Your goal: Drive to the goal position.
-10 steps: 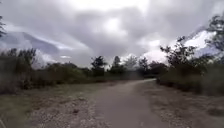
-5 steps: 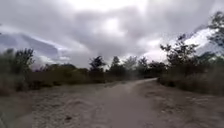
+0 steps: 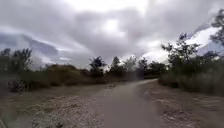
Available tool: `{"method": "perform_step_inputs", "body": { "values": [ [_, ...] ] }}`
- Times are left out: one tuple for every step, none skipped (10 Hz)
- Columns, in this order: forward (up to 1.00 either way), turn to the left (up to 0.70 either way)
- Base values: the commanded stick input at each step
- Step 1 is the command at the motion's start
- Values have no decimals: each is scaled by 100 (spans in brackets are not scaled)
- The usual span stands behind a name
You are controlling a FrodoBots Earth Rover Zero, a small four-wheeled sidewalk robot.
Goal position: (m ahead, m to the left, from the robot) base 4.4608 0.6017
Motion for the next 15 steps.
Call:
{"method": "perform_step_inputs", "body": {
  "values": [
    [45,0],
    [45,0],
    [45,0],
    [45,0],
    [45,0],
    [45,0],
    [45,0],
    [45,0],
    [45,0],
    [45,0],
    [45,0],
    [45,0],
    [45,0],
    [45,0],
    [45,0]
  ]
}}
